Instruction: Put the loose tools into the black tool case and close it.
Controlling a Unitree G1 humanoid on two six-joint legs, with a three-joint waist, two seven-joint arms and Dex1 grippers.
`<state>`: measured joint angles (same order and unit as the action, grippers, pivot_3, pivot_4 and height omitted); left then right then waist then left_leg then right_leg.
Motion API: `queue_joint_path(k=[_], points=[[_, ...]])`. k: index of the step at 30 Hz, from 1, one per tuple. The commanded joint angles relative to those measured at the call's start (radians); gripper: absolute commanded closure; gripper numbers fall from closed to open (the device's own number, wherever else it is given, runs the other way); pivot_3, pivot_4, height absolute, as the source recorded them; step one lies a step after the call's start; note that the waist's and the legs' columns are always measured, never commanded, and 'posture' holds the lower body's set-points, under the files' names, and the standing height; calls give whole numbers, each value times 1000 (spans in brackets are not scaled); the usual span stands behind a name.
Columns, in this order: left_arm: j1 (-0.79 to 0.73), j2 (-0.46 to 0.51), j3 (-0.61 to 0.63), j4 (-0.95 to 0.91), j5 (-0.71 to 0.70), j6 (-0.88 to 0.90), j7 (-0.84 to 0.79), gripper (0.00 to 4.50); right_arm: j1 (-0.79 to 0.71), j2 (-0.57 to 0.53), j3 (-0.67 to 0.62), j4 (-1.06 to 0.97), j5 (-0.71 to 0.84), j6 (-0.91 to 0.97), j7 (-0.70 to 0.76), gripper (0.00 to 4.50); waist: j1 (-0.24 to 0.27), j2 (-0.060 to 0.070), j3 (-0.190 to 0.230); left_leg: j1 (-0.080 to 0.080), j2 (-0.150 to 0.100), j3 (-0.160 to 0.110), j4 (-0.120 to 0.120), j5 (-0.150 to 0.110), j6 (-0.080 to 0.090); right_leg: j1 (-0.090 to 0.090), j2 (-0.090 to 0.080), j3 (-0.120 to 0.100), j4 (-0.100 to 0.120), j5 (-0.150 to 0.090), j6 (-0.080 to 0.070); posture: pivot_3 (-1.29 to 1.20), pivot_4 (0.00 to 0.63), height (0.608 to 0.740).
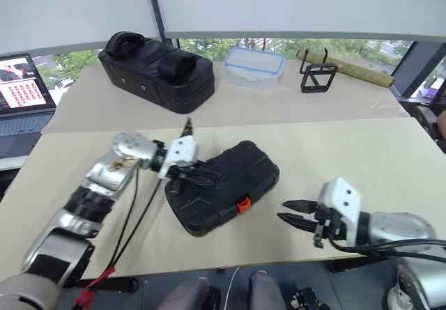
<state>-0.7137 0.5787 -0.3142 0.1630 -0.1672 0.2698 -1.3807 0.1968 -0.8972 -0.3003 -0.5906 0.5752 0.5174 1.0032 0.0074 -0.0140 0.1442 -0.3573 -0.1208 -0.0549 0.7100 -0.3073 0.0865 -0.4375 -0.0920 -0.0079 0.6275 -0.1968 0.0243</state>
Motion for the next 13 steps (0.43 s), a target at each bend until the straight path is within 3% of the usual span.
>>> queue_joint_path(k=[1,4,7,10,13], points=[[115,142,132,-145,-121,199,-28,1978,-5,-75,-152,49,129,65,114,2019,-5,0,0,0,0,0,0,0,0,0,0,0,0,0,0,0,150,722],[227,267,276,-273,-265,369,-41,921,-10,-128,-217,120,172,97,185,981,-3,1,2,-1,1,0,-1,-1,0,-1,0,0,-1,-1,-1,0,150,722],[388,401,508,-376,-391,530,-30,0,-29,-188,-272,208,208,132,265,63,-2,2,10,-2,1,0,-1,-2,2,-1,0,0,-2,-1,-1,0,150,722],[578,461,703,-445,-425,573,-4,0,-48,-228,-281,266,239,169,325,63,6,3,13,-2,1,0,-1,-2,1,-2,-1,-1,-3,-1,-1,0,150,722],[696,465,760,-498,-423,540,11,0,-79,-242,-263,304,238,172,349,63,15,6,14,-2,1,0,-1,-6,-5,-1,-2,-2,-5,-1,-1,0,150,722]])
